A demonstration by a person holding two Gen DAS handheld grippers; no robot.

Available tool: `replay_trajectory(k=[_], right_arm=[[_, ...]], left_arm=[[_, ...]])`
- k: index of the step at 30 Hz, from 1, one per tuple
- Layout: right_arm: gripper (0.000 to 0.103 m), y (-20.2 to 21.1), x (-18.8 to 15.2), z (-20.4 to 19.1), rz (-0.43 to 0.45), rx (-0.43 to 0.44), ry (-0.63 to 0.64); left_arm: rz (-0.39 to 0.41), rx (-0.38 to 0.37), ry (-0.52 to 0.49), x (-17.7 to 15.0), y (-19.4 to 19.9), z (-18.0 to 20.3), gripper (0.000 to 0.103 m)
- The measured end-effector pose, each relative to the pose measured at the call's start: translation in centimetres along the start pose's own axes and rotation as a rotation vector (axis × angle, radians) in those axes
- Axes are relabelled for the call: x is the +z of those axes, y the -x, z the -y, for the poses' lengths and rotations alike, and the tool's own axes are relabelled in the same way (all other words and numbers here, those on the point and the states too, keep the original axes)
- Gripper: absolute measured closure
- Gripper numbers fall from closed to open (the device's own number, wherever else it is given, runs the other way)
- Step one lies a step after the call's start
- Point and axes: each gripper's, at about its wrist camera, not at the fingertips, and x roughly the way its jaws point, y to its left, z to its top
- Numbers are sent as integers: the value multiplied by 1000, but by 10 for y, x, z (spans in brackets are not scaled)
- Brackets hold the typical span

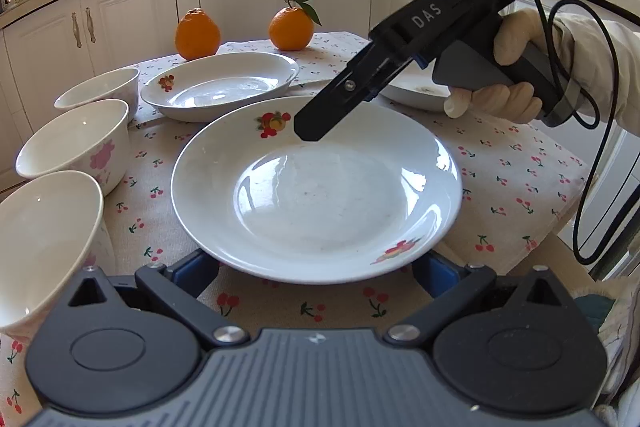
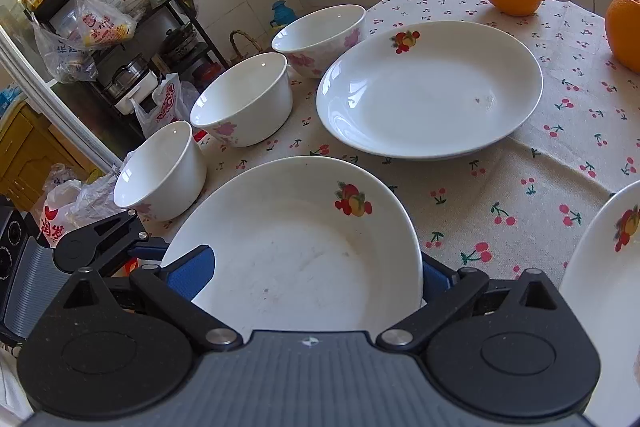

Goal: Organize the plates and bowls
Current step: 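Lift the plate with the right tool and carry it over another plate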

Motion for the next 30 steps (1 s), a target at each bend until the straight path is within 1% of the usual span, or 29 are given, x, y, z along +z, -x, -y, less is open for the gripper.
replay_trajectory(k=[9,15,19,23,30], right_arm=[[0,10,-2,-1,9,-15,-4],[0,26,-1,1,37,-46,-1],[0,43,-2,6,70,-77,-8],[0,62,-5,15,104,-118,-22],[0,94,-13,39,141,-194,-57]], left_arm=[[0,-18,-10,7,3,1,2],[17,-35,-49,22,5,4,2],[32,-55,-78,36,1,9,2],[49,-87,-107,52,-6,15,2],[59,-159,-141,78,-32,32,2]])
